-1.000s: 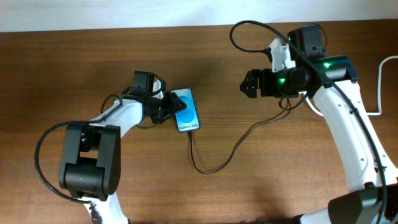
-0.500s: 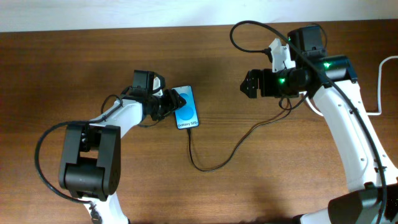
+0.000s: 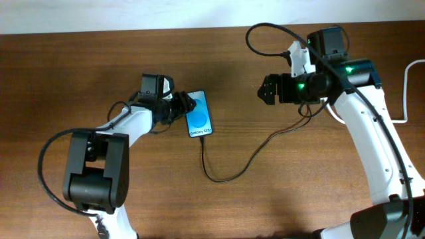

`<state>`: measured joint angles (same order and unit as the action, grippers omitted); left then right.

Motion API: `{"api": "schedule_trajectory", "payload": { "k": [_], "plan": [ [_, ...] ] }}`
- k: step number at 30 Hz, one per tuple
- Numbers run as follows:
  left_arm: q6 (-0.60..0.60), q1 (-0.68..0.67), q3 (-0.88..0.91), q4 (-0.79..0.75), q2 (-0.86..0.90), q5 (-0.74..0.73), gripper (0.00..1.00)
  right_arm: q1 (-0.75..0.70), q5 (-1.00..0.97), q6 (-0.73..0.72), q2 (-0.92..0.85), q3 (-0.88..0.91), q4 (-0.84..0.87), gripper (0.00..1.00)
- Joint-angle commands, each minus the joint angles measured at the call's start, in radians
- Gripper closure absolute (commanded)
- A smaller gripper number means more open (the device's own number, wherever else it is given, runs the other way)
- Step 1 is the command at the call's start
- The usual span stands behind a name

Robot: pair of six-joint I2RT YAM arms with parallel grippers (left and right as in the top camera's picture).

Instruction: Plug charger to phone and switch on socket

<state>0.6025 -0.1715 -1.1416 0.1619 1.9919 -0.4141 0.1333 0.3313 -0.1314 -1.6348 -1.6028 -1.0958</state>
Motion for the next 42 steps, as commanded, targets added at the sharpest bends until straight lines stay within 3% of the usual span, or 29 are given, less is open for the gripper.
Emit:
{"api": "schedule_trajectory", "payload": {
  "k": [1,5,16,27,34,38,42],
  "plan": [
    [-0.010,0.042,0.013,0.087,0.033,0.116,0.27,0.004,-0.058,0.004,0.024,-0.019,0.003,0.02],
    [-0.082,0.066,-0.008,0.217,-0.130,0.145,0.22,0.004,-0.108,0.004,0.024,-0.019,-0.001,0.02],
    [-0.085,0.069,-0.008,0.700,-0.697,0.474,0.21,0.004,-0.211,-0.026,0.089,-0.019,-0.109,0.02],
    [-0.127,0.069,-0.006,0.999,-1.150,0.491,0.22,0.003,-0.396,-0.208,0.340,-0.019,-0.226,0.02],
    [-0.149,0.069,-0.006,1.113,-1.405,0.491,0.22,0.001,-0.397,-0.324,0.375,-0.019,-0.302,0.02],
    [-0.212,0.069,-0.006,1.147,-1.575,0.492,0.21,-0.058,-0.396,-0.505,0.396,-0.019,-0.372,0.02],
    [-0.212,0.069,-0.006,1.213,-1.633,0.533,0.20,-0.152,-0.364,-0.584,0.431,-0.019,-0.421,0.01]
  ]
}}
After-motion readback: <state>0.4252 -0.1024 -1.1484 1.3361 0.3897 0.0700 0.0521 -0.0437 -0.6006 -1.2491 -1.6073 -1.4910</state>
